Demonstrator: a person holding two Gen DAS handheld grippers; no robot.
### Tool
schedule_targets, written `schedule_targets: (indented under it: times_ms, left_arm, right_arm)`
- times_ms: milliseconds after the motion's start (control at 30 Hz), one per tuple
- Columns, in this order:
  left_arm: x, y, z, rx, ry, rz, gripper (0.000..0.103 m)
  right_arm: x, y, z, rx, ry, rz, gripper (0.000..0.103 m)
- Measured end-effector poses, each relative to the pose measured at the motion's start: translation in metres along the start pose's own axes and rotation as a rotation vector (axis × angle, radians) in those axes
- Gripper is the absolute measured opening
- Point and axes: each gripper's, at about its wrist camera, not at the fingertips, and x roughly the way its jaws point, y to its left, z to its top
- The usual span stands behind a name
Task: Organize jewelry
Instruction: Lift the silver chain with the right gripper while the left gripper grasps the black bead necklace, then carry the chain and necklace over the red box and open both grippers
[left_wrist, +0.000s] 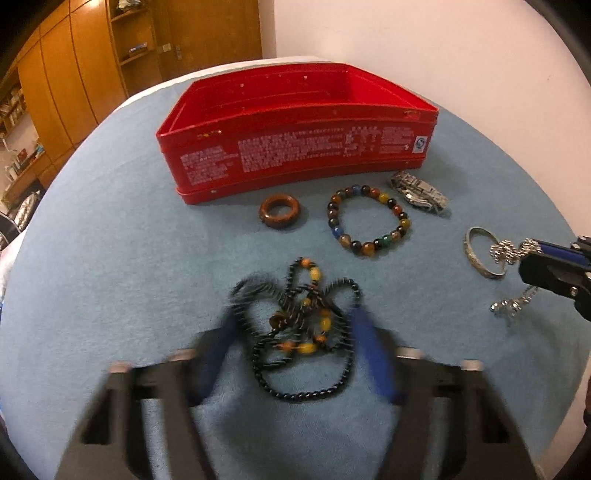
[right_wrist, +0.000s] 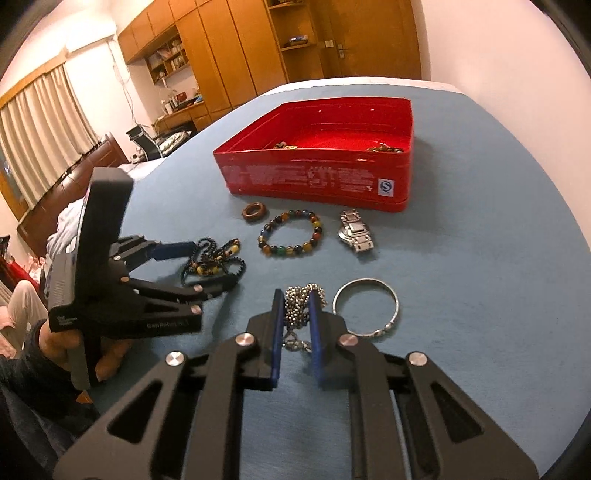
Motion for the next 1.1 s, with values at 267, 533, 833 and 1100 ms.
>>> schedule_targets:
  times_ms: [267, 533, 833, 1100]
  left_arm:
    - [-0.008, 0.011, 0.0, -0.057, 0.016, -0.047, 0.011]
    - [-0.042, 0.015, 0.006, -0.051, -0.042, -0.007, 0.01]
    - [-0.092, 0.026, 0.024, -0.05, -0.16, 0.007, 0.01]
    - [-0.111, 0.031, 0.041, -0.031, -0.2, -0.003, 0.01]
  right_arm:
    - [-0.006, -0.002, 0.003, 0.001, -0.015, 0.008, 0.011]
    - [-0.02, 0.009, 0.014, -0.03, -0.044, 0.007, 0.011]
    - [-0.03, 0.026, 0.036, -0.096, -0.066, -0.01, 0.011]
    - [-0.034, 0.033, 0.06, -0.141, -0.084, -0.024, 0.011]
